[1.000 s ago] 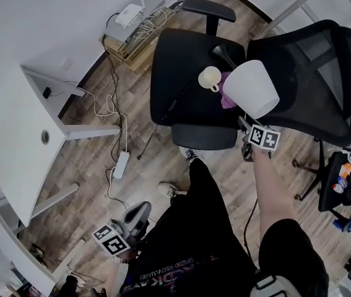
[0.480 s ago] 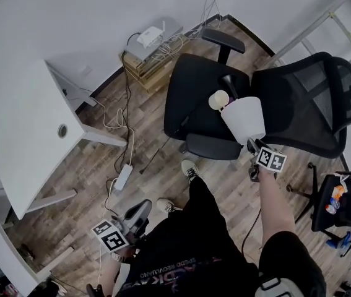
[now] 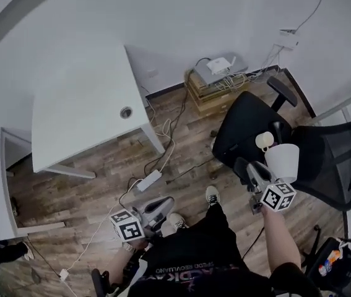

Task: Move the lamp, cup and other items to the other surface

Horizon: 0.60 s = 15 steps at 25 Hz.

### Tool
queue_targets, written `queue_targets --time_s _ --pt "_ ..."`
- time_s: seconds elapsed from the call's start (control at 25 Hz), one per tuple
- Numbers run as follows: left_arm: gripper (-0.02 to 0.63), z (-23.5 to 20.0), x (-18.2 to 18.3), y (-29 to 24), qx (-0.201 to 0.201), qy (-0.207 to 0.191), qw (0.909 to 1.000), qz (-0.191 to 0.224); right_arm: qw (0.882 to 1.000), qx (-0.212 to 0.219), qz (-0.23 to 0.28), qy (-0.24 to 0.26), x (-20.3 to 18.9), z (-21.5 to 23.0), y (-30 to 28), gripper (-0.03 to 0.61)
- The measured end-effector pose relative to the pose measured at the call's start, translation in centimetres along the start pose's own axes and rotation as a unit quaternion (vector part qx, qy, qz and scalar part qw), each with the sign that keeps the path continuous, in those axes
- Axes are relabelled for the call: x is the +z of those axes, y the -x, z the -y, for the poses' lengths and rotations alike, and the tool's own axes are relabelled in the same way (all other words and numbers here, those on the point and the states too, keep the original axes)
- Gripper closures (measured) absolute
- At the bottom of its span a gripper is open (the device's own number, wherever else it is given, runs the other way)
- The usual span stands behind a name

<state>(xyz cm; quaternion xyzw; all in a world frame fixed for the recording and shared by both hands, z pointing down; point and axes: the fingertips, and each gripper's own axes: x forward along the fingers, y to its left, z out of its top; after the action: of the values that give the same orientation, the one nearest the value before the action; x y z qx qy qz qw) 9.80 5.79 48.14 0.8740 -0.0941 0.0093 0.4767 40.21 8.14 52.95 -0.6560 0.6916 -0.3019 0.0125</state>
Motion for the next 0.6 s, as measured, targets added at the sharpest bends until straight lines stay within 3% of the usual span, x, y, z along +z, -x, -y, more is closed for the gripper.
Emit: queue_targets --time_s 0.12,0.24,0.44,0.6 --pt "0.617 -0.4 0.3 3.9 0.012 0.001 0.9991 0.04 0.993 0.108 -0.031 0.026 -2.0 -10.9 -3.8 0.487" --pt "0.617 -0.9 0.8 7.2 0.038 0.003 0.9949 0.093 0.974 0.216 -0.063 0.041 -3.7 -20.6 -6.9 0.512" --pt "0.617 -1.5 1.4 12.9 0.075 0.005 0.9848 0.156 0.926 0.355 -0.112 0.055 -7.5 -34.7 -7.7 0.575" --pt "0.617 -1.8 1.4 17.6 0.108 0.001 0.9728 0.205 0.885 0.432 -0.154 0.08 -10.3 -41.7 -5.4 0.575"
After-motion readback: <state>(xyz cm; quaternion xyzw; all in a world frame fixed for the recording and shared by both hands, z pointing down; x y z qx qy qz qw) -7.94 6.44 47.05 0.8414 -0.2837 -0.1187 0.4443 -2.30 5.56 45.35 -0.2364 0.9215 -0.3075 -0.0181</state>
